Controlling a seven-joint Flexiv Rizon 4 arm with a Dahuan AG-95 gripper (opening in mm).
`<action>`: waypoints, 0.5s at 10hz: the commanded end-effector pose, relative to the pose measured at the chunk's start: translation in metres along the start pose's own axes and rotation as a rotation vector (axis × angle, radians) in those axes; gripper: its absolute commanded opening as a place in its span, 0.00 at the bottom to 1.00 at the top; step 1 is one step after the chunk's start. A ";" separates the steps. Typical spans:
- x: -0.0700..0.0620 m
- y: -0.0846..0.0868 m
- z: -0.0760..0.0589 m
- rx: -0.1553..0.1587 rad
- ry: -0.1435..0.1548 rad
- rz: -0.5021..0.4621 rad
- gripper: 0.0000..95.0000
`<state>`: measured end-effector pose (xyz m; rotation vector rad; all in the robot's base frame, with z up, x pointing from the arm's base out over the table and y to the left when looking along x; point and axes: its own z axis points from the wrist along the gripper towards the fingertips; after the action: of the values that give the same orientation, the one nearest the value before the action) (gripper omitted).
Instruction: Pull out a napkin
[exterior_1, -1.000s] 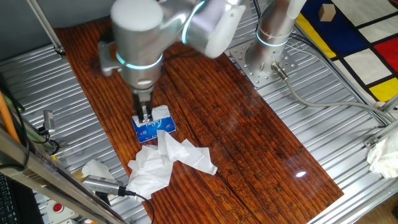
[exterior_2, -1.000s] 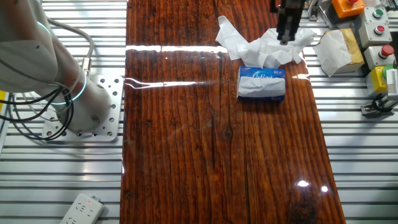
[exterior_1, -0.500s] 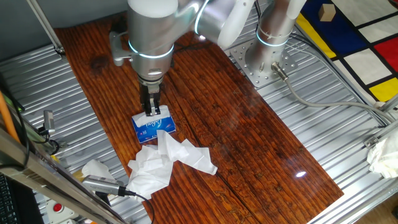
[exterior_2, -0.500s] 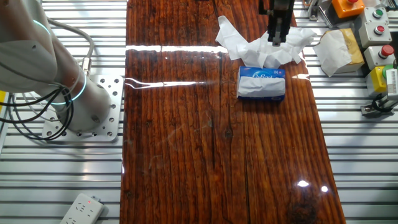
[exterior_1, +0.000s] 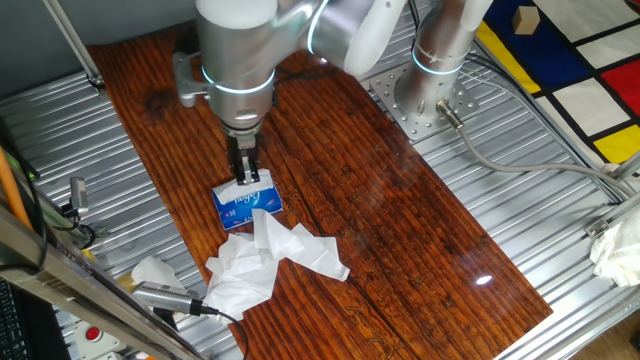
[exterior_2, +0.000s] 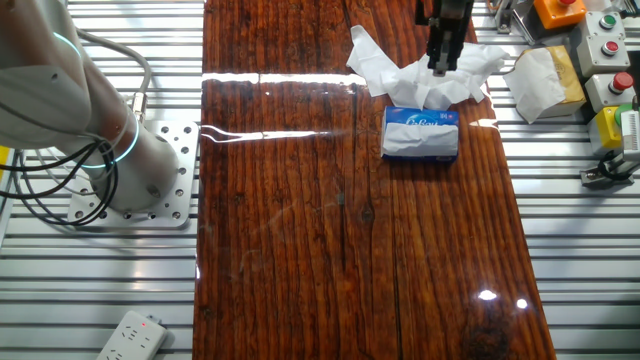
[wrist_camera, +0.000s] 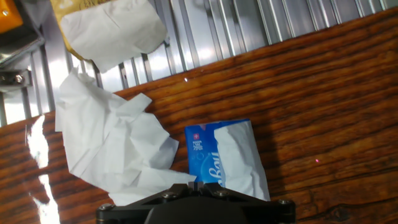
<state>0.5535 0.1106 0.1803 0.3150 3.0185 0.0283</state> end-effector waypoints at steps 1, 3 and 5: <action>0.000 0.000 0.001 0.002 0.007 -0.002 0.00; 0.000 0.000 0.001 0.001 0.007 -0.010 0.00; 0.000 0.001 0.000 0.001 0.009 -0.019 0.00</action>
<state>0.5533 0.1105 0.1810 0.2843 3.0307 0.0276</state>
